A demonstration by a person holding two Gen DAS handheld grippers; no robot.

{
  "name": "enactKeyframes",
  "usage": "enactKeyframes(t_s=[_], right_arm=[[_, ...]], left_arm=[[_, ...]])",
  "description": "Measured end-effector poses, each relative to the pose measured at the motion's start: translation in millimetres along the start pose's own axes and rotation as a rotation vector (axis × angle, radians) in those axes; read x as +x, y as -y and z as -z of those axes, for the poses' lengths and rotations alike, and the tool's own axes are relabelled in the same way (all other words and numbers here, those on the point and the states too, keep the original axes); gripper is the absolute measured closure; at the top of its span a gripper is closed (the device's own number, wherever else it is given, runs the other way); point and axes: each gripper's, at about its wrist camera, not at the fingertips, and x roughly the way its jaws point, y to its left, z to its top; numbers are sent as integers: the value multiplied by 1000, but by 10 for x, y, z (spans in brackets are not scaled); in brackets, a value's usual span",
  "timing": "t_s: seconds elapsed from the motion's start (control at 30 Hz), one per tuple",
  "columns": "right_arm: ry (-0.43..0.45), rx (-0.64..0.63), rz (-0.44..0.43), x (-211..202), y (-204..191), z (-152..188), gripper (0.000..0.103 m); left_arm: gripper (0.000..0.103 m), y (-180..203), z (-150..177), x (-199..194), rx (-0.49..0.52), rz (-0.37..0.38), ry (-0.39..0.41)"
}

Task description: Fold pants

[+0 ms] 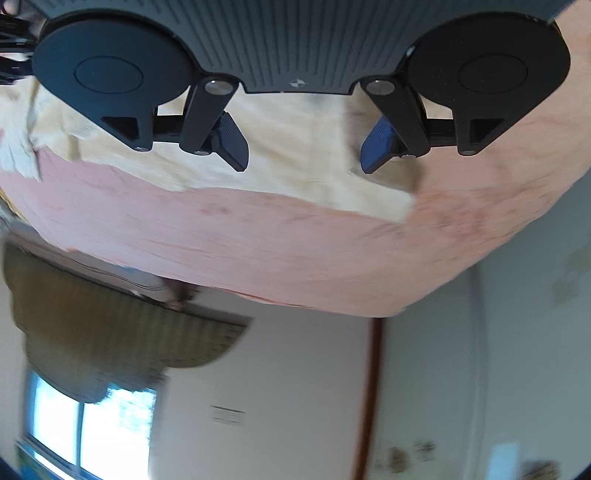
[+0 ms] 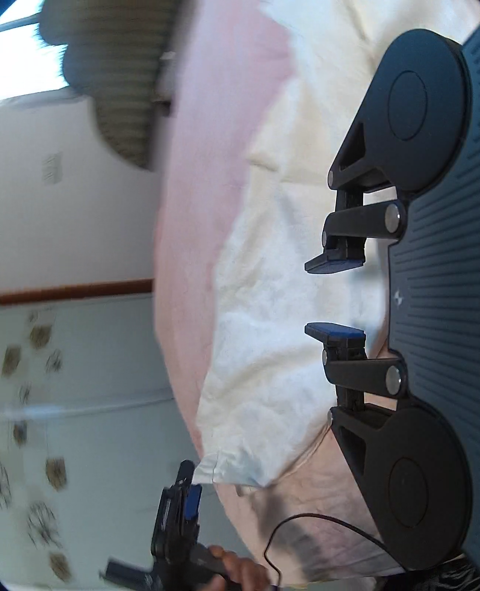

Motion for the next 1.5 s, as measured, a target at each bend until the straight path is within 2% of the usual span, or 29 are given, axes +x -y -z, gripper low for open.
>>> enactKeyframes(t_s=[0.03, 0.07, 0.13, 0.2, 0.23, 0.3, 0.33, 0.37, 0.47, 0.57, 0.67, 0.7, 0.73, 0.77, 0.8, 0.87, 0.93, 1.07, 1.17, 1.23, 1.3, 1.33, 1.4, 1.47, 1.5], right_arm=[[-60, 34, 22, 88, 70, 46, 75], [-84, 47, 45, 113, 108, 101, 75], [-22, 73, 26, -95, 179, 151, 75], [53, 107, 77, -372, 332, 130, 74], [83, 133, 149, -535, 499, 106, 72], [117, 196, 314, -799, 883, 101, 58], [138, 226, 395, -918, 1101, 119, 41], [156, 258, 473, -1028, 1337, 148, 30], [173, 369, 671, -1292, 2049, 257, 30], [129, 523, 771, -1407, 2699, 407, 30], [70, 660, 735, -1382, 3128, 591, 29], [92, 685, 699, -1386, 3182, 630, 29], [108, 686, 665, -1386, 3200, 628, 33], [109, 675, 626, -1382, 3212, 615, 63], [104, 660, 590, -1367, 3220, 590, 79], [71, 611, 590, -1331, 3194, 500, 93], [53, 533, 614, -1321, 3137, 431, 96], [74, 426, 704, -1298, 3130, 242, 99], [47, 404, 725, -1171, 3247, 188, 99], [-31, 375, 820, -1032, 3345, 219, 99], [1, 396, 860, -1112, 3305, 260, 98], [54, 415, 844, -1214, 3221, 274, 98], [128, 419, 753, -1369, 3015, 279, 98], [82, 393, 625, -1367, 2857, 256, 98], [16, 385, 574, -1291, 2810, 237, 98]], left_arm=[[35, 147, 23, 48, 38, 42, -9], [34, 288, 51, 97, 72, 84, -24], [34, 570, 128, 207, 121, 170, -56], [34, 826, 215, 335, 156, 255, -98], [34, 946, 257, 399, 165, 294, -112], [34, 1165, 359, 505, 171, 357, -127], [34, 1261, 402, 559, 170, 382, -131], [34, 1341, 449, 607, 168, 400, -132], [34, 1590, 612, 703, 185, 413, -137], [33, 1714, 736, 800, 214, 393, -157], [29, 1760, 855, 812, 263, 374, -123], [28, 1778, 880, 802, 283, 369, -113], [27, 1798, 888, 796, 298, 365, -109], [26, 1801, 880, 788, 306, 367, -107], [26, 1802, 871, 789, 307, 370, -109], [26, 1824, 823, 793, 290, 382, -114], [26, 1850, 752, 769, 265, 417, -108], [26, 2022, 640, 727, 257, 483, -97], [26, 2214, 650, 762, 271, 521, -123], [26, 2319, 686, 771, 282, 550, -138], [26, 2395, 732, 761, 306, 562, -132], [26, 2427, 760, 765, 316, 564, -130], [26, 2490, 795, 781, 320, 581, -138], [26, 2568, 824, 809, 322, 603, -158], [26, 2610, 839, 818, 328, 610, -166]])
